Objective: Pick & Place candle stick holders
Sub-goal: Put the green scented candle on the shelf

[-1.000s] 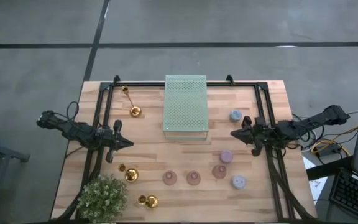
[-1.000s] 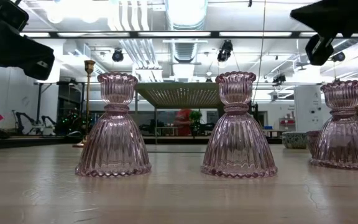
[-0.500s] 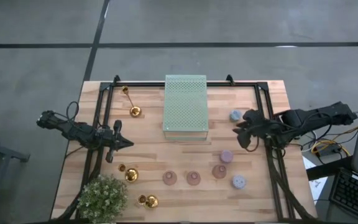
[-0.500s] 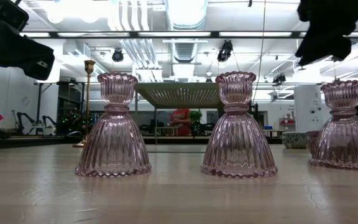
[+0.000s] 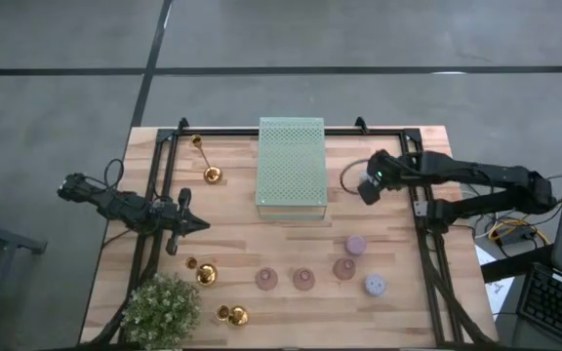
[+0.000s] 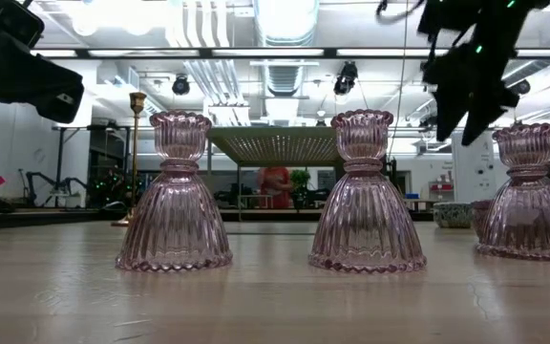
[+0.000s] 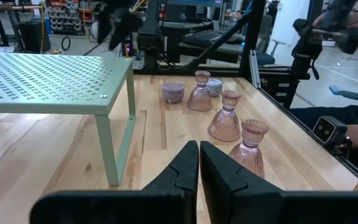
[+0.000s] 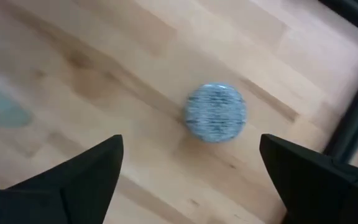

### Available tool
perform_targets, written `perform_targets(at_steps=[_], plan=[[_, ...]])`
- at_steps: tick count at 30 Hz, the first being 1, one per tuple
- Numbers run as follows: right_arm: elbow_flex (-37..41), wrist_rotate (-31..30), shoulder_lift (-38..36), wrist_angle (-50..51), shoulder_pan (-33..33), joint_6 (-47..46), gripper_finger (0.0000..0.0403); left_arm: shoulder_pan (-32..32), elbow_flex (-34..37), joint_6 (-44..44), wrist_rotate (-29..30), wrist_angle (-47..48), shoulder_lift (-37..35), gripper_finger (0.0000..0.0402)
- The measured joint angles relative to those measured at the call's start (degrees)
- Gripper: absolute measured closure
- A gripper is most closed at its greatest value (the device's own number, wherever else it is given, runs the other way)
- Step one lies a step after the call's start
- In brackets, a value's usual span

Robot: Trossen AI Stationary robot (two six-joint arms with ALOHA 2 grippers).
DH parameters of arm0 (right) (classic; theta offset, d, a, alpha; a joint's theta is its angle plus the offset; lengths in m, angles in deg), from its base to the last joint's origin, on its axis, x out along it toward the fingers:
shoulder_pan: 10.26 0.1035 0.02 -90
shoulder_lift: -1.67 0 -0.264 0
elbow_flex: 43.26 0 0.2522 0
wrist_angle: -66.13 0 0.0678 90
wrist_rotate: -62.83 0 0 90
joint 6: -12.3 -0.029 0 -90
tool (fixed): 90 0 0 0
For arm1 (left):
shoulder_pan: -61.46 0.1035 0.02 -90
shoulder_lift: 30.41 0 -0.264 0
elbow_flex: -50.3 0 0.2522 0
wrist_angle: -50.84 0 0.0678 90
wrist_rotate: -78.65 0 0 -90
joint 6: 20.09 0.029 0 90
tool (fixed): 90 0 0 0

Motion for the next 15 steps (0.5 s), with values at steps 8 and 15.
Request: perform_targets(at_steps=[8,15], plan=[[0.1,3.1,6.5,-0.6,-9.8,7.2,0.003,0.0,0.0,0.0,0.0,0.0,0.0,0.0381],[0.1,8.1,10.7,-4.1,-14.2,12.8,0.003,0.0,0.0,0.0,0.0,0.0,0.0,0.038]])
